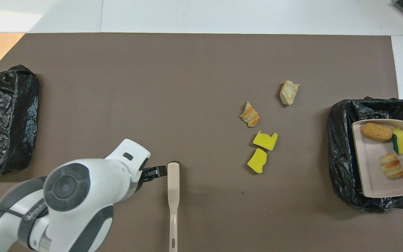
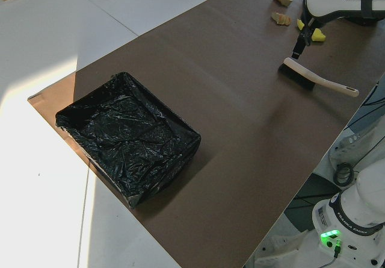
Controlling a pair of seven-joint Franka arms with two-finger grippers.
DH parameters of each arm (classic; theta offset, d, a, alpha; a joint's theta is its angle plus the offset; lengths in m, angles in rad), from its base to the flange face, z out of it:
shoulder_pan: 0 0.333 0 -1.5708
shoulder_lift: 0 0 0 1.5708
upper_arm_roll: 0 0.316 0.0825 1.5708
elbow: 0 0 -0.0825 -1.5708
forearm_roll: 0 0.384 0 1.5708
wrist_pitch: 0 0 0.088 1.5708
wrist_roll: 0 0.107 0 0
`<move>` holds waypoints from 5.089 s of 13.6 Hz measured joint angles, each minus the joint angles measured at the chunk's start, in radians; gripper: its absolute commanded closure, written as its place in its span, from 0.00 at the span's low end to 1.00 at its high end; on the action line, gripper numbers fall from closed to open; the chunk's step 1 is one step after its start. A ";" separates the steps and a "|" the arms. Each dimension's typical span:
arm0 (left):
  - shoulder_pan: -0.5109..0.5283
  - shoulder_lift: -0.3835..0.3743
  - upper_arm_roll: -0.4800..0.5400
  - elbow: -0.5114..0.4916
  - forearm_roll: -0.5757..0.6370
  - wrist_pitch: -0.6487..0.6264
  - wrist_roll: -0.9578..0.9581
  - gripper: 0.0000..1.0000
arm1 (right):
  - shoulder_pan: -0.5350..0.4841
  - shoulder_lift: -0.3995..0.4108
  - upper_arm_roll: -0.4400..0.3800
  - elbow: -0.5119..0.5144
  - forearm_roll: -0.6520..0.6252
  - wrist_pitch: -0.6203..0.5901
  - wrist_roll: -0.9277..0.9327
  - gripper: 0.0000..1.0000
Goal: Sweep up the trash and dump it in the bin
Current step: 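Tip the dustpan into the trash bag with the right gripper, then return the dustpan to the table center with the right gripper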
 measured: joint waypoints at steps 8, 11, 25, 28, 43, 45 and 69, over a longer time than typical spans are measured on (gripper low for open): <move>0.283 0.166 0.001 0.263 0.027 -0.114 0.418 0.00 | 0.056 -0.040 0.010 -0.109 -0.298 -0.002 0.298 1.00; 0.387 0.166 0.001 0.330 0.031 -0.177 0.568 0.00 | 0.101 -0.077 0.015 -0.148 -0.339 -0.016 0.358 1.00; 0.443 0.199 -0.014 0.632 0.138 -0.469 0.679 0.00 | 0.158 -0.183 0.016 -0.155 -0.473 -0.135 0.397 1.00; 0.443 0.199 -0.016 0.634 0.139 -0.468 0.679 0.00 | 0.160 -0.190 0.018 -0.093 -0.438 -0.157 0.361 1.00; 0.467 0.199 -0.004 0.639 0.142 -0.468 0.679 0.00 | 0.549 0.096 0.041 0.227 0.097 -0.173 1.538 1.00; 0.467 0.199 -0.004 0.639 0.142 -0.468 0.679 0.00 | 0.588 0.216 0.041 0.335 0.112 -0.172 1.696 1.00; 0.467 0.199 -0.004 0.639 0.142 -0.468 0.679 0.00 | 0.875 0.845 0.228 0.821 0.326 0.022 2.515 0.97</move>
